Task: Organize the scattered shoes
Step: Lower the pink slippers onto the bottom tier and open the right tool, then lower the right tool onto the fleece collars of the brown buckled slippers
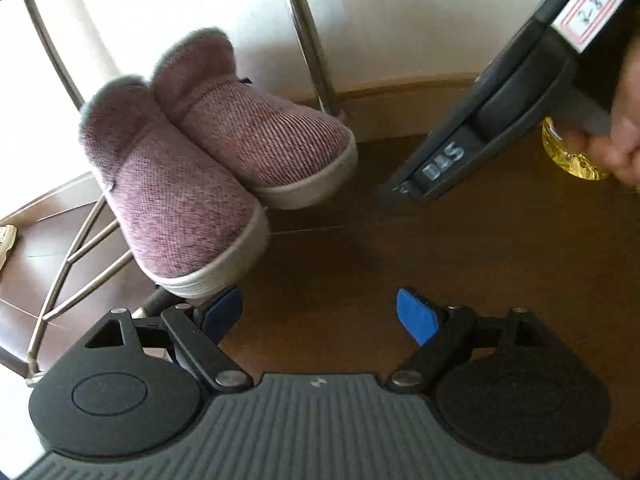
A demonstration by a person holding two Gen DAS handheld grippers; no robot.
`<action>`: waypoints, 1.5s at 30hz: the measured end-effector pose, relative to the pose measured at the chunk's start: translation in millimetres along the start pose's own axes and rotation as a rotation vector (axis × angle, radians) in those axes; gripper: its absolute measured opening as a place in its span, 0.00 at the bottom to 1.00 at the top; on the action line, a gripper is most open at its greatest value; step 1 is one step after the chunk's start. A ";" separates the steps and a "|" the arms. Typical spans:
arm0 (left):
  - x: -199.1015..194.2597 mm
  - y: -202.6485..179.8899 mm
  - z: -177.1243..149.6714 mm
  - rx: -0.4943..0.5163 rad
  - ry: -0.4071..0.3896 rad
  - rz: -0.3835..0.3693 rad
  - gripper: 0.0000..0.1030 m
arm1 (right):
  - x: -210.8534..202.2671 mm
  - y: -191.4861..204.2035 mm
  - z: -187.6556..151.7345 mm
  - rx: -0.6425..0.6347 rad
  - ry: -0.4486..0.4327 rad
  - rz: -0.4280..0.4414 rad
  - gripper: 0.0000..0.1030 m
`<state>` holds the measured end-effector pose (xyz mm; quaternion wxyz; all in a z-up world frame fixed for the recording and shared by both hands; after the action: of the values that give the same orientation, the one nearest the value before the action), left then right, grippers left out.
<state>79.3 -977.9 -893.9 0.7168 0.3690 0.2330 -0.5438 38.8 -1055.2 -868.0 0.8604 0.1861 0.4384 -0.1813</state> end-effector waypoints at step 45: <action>-258.9 -24.3 -251.4 -0.179 0.267 -0.203 0.84 | -175.2 209.9 -313.8 0.378 0.483 0.103 0.58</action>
<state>-4.5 -627.2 -865.8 0.6509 0.3475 0.4096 -0.5365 -173.4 -697.1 -861.5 0.6895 0.4023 0.5789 -0.1663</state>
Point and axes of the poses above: each gripper's, at about its wrist camera, not at the fingertips, and x roughly the way its jaws point, y to its left, z to its top, the point moved 8 cm from there along x, roughly the way its jaws point, and after that the axes turned 2 degrees about z, right-handed, at the moved point
